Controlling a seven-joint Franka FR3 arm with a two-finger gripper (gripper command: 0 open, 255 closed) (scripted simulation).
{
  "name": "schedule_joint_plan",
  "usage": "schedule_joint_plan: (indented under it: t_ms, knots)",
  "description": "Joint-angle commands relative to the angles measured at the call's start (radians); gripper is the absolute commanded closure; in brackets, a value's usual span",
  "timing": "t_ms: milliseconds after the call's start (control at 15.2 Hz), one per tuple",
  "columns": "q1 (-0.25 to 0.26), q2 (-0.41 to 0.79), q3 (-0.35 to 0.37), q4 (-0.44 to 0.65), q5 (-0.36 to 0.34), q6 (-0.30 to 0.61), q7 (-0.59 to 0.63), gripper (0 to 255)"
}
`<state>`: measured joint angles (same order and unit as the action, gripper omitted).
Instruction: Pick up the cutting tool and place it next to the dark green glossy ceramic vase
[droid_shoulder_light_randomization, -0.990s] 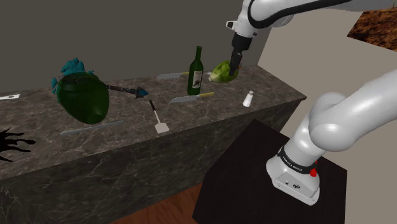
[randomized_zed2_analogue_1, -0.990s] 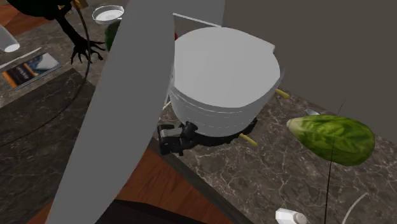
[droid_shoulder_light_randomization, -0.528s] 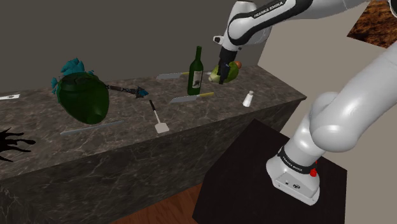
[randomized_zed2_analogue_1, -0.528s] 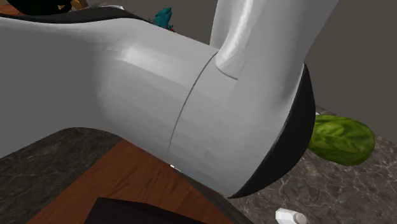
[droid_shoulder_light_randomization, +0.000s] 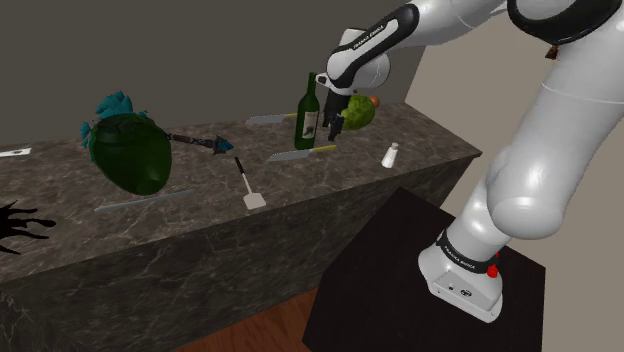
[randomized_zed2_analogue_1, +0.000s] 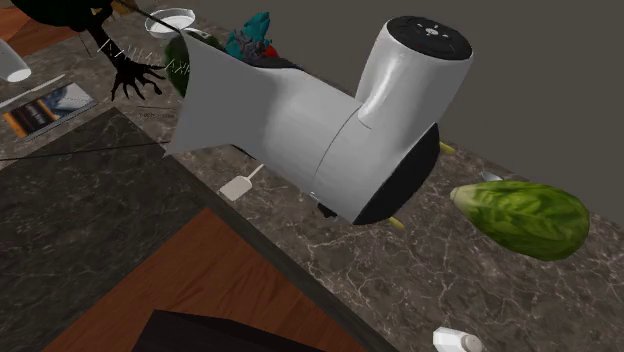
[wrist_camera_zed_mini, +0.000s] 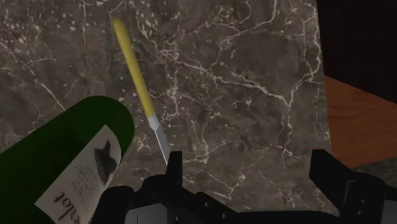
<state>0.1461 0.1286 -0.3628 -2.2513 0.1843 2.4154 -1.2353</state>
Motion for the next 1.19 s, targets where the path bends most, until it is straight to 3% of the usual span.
schedule_joint_plan:
  t_ms: [0, 264, 594, 1122]
  knots:
    - [-0.015, 0.092, 0.014, 0.052, 0.057, 0.03, -0.093, 0]
    - [-0.057, 0.254, 0.065, 0.176, 0.13, 0.059, -0.229, 0]
    - [-0.109, 0.449, 0.133, 0.355, 0.171, 0.074, -0.354, 0]
    - [-0.124, 0.534, 0.16, 0.381, 0.2, 0.133, -0.372, 0]
